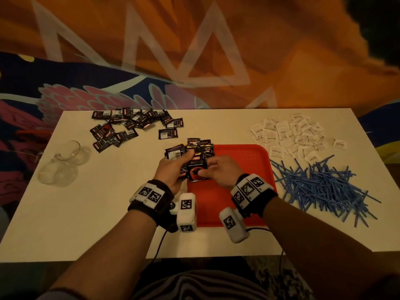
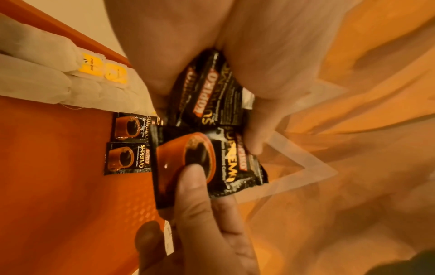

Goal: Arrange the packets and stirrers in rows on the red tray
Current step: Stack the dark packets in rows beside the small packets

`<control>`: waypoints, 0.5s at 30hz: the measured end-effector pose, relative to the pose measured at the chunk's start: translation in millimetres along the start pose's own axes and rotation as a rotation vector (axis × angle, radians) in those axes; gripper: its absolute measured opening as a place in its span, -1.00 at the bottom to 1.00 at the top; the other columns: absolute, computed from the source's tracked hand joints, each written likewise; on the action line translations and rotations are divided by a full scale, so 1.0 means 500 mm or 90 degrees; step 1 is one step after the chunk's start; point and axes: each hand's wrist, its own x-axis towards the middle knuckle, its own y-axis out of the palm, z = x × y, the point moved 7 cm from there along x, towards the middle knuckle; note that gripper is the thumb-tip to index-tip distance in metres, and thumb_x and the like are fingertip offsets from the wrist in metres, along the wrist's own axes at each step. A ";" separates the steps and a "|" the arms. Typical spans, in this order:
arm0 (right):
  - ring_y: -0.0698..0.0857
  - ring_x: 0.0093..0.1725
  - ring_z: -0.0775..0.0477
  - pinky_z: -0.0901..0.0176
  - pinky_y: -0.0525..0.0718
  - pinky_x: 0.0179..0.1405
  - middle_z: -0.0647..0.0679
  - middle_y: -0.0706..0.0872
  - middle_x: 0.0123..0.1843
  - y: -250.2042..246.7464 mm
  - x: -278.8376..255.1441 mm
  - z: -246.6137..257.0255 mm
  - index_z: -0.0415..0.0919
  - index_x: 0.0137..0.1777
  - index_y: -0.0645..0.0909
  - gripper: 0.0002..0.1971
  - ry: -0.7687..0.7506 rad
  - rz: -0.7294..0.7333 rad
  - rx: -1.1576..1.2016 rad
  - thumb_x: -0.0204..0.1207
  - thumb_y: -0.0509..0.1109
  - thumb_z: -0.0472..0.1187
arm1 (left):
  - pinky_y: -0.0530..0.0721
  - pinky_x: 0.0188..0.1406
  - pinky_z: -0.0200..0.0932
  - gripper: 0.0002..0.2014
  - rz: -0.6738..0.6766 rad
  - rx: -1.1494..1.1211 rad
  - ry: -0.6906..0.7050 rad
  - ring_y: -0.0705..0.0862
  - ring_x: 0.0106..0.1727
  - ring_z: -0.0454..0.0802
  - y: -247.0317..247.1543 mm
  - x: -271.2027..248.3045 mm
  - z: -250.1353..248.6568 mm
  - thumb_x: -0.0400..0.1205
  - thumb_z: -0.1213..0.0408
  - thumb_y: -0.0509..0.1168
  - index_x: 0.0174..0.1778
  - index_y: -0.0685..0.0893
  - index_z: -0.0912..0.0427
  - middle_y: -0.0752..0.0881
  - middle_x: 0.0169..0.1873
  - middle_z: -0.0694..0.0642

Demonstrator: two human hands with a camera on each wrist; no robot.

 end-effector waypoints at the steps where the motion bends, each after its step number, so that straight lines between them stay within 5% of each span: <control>1: 0.78 0.01 -0.23 -0.20 0.72 0.14 -0.16 0.83 -0.09 -0.001 0.003 0.000 -0.18 -0.16 0.78 -0.91 -0.009 0.005 -0.015 0.43 0.58 -0.17 | 0.80 -0.11 0.04 -0.65 -0.004 0.008 -0.005 0.82 0.00 0.26 -0.002 0.002 0.001 0.56 0.36 0.49 0.24 0.70 0.41 0.80 0.07 0.38; 5: 0.79 0.00 -0.25 -0.25 0.70 0.15 -0.18 0.84 -0.10 -0.004 0.009 0.003 -0.11 -0.20 0.79 -0.96 -0.040 0.016 -0.032 0.42 0.60 -0.20 | 0.77 -0.28 0.01 -0.68 -0.014 -0.005 -0.049 0.82 -0.13 0.23 -0.010 0.007 0.013 0.56 0.34 0.49 0.19 0.71 0.41 0.81 -0.04 0.36; 12: 0.79 -0.03 -0.13 -0.12 0.73 0.13 -0.14 0.84 -0.08 0.004 0.017 -0.005 -0.21 -0.06 0.82 -0.88 -0.051 0.026 -0.089 0.43 0.59 -0.23 | 0.78 0.01 0.12 -0.61 0.021 0.068 0.026 0.80 0.10 0.29 -0.019 0.013 0.005 0.51 0.30 0.54 0.23 0.72 0.36 0.82 0.06 0.33; 15: 0.74 -0.13 -0.08 0.05 0.69 -0.05 -0.18 0.81 -0.11 0.025 0.016 -0.012 -0.26 -0.06 0.80 -0.87 -0.052 0.069 -0.136 0.48 0.55 -0.21 | 0.76 0.13 0.26 -0.70 0.018 0.146 0.050 0.82 0.05 0.29 -0.028 0.018 0.002 0.51 0.40 0.54 0.15 0.75 0.35 0.83 -0.01 0.31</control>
